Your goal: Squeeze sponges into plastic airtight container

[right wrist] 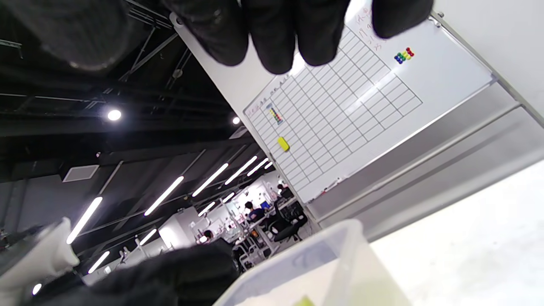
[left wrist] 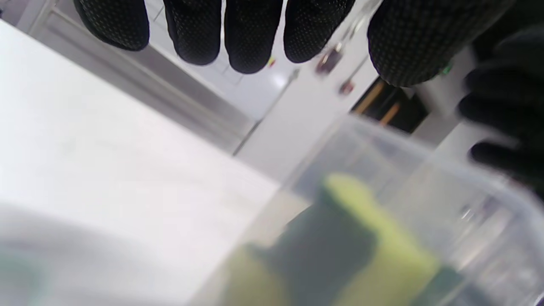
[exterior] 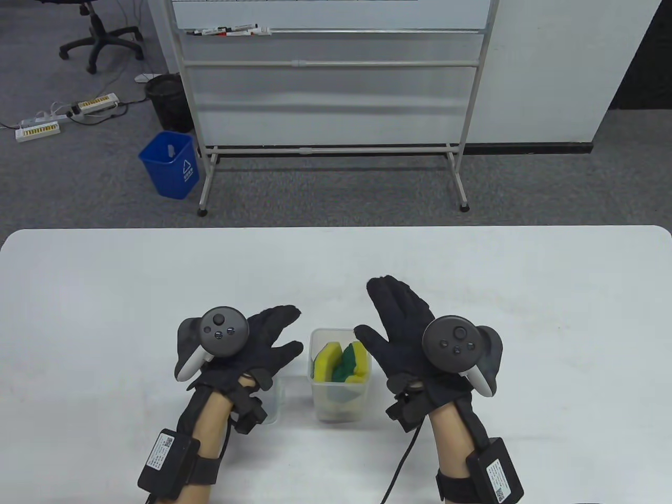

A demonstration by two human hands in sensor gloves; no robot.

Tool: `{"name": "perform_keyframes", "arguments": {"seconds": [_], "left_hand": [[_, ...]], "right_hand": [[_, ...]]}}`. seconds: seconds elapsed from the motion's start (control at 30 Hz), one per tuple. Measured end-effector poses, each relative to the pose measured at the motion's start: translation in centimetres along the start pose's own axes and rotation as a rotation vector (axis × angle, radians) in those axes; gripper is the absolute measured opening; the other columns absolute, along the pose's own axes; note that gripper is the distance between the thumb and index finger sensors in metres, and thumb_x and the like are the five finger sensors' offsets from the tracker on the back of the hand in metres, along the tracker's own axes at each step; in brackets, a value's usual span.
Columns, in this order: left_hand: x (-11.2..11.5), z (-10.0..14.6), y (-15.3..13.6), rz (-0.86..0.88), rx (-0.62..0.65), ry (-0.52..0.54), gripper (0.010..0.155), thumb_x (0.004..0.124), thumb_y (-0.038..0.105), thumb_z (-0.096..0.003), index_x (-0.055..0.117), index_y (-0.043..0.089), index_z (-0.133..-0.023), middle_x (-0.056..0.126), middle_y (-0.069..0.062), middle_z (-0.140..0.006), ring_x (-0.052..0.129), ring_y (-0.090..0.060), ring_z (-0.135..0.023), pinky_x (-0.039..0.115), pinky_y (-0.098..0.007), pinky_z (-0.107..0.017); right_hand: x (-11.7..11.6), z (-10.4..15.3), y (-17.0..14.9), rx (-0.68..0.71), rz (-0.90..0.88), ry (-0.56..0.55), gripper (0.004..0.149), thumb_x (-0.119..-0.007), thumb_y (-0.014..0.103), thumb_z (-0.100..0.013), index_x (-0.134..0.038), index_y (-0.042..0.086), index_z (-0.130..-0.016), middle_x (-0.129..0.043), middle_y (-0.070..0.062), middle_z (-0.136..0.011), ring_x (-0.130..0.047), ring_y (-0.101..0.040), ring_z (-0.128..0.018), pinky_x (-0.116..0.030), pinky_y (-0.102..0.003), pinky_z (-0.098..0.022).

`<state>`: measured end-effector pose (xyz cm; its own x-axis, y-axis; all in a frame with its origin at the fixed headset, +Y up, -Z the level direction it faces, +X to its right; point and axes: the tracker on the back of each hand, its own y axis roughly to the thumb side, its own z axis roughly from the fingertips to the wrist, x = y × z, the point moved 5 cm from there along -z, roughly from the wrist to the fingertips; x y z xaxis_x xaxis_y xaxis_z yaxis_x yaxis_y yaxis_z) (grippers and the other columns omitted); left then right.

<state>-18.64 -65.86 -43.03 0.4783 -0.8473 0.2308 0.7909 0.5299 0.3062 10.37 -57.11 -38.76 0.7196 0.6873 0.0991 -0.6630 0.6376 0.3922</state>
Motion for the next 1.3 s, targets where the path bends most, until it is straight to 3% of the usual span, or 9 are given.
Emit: {"name": "perform_keyframes", "arguments": {"seconds": [0.13,0.23,0.37,0.57,0.87,1.03,1.13,1.3], "left_hand": [[5.5,1.1,-4.7,-0.283,-0.164,-0.396,0.1,0.084,0.063,-0.0419,0.021,0.032,-0.112,0.021,-0.009,-0.125,0.024,-0.044,-0.115,0.037,-0.073,-0.078],[8.1,2.2,-7.3,-0.346,-0.181,-0.462,0.108,0.089,0.062,-0.0385,0.011,0.036,-0.109,0.009,-0.008,-0.123,0.013,-0.042,-0.114,0.03,-0.075,-0.077],[9.8,2.7,-9.0,-0.394,-0.218,-0.527,0.11,0.091,0.058,-0.039,0.007,0.038,-0.107,0.006,-0.01,-0.121,0.014,-0.042,-0.113,0.029,-0.075,-0.077],[9.7,2.0,-9.2,-0.42,-0.181,-0.459,0.109,0.094,0.056,-0.0363,0.015,0.036,-0.108,0.019,-0.009,-0.121,0.027,-0.04,-0.113,0.04,-0.071,-0.079],[9.2,1.5,-8.6,-0.443,-0.133,-0.355,0.114,0.099,0.061,-0.0285,0.03,0.021,-0.11,0.038,-0.024,-0.116,0.044,-0.047,-0.105,0.046,-0.073,-0.076],[8.6,1.6,-8.7,-0.42,-0.153,-0.317,0.115,0.098,0.063,-0.0274,0.033,0.017,-0.11,0.044,-0.026,-0.115,0.051,-0.048,-0.102,0.052,-0.072,-0.075],[7.2,1.8,-8.8,-0.347,-0.154,-0.242,0.116,0.097,0.064,-0.0272,0.032,0.016,-0.11,0.044,-0.026,-0.115,0.051,-0.048,-0.102,0.053,-0.071,-0.075],[2.3,2.8,-6.8,-0.267,-0.094,-0.006,0.117,0.097,0.065,-0.027,0.032,0.015,-0.11,0.042,-0.026,-0.115,0.05,-0.049,-0.102,0.053,-0.071,-0.075]], "right_hand": [[0.3,0.0,-0.2,-0.015,-0.008,0.004,0.084,-0.068,0.068,-0.045,-0.048,0.024,-0.114,-0.052,-0.011,-0.121,-0.051,-0.038,-0.113,-0.043,-0.066,-0.077],[0.3,0.0,-0.2,-0.017,0.0,0.012,0.084,-0.068,0.068,-0.045,-0.048,0.025,-0.114,-0.052,-0.01,-0.122,-0.051,-0.038,-0.113,-0.043,-0.067,-0.077],[0.3,0.0,-0.2,-0.016,0.009,0.011,0.084,-0.068,0.068,-0.045,-0.047,0.025,-0.115,-0.052,-0.01,-0.122,-0.051,-0.038,-0.113,-0.043,-0.067,-0.077],[0.3,0.0,-0.3,-0.017,0.006,0.007,0.084,-0.068,0.068,-0.045,-0.047,0.025,-0.115,-0.053,-0.011,-0.121,-0.053,-0.038,-0.113,-0.043,-0.067,-0.076],[-0.1,0.0,0.0,-0.017,0.039,0.011,0.083,-0.067,0.068,-0.045,-0.048,0.025,-0.114,-0.054,-0.011,-0.121,-0.055,-0.039,-0.112,-0.045,-0.067,-0.076],[-0.1,0.0,-0.1,-0.026,0.039,0.009,0.083,-0.068,0.067,-0.046,-0.049,0.025,-0.114,-0.054,-0.011,-0.121,-0.055,-0.039,-0.112,-0.045,-0.067,-0.076],[-0.1,0.1,-0.1,-0.03,0.045,0.014,0.082,-0.068,0.067,-0.046,-0.049,0.025,-0.114,-0.055,-0.011,-0.121,-0.055,-0.039,-0.112,-0.045,-0.067,-0.076],[0.0,0.1,0.0,-0.035,0.057,0.01,0.083,-0.07,0.066,-0.046,-0.05,0.024,-0.114,-0.056,-0.011,-0.12,-0.056,-0.039,-0.111,-0.046,-0.066,-0.076]]}}
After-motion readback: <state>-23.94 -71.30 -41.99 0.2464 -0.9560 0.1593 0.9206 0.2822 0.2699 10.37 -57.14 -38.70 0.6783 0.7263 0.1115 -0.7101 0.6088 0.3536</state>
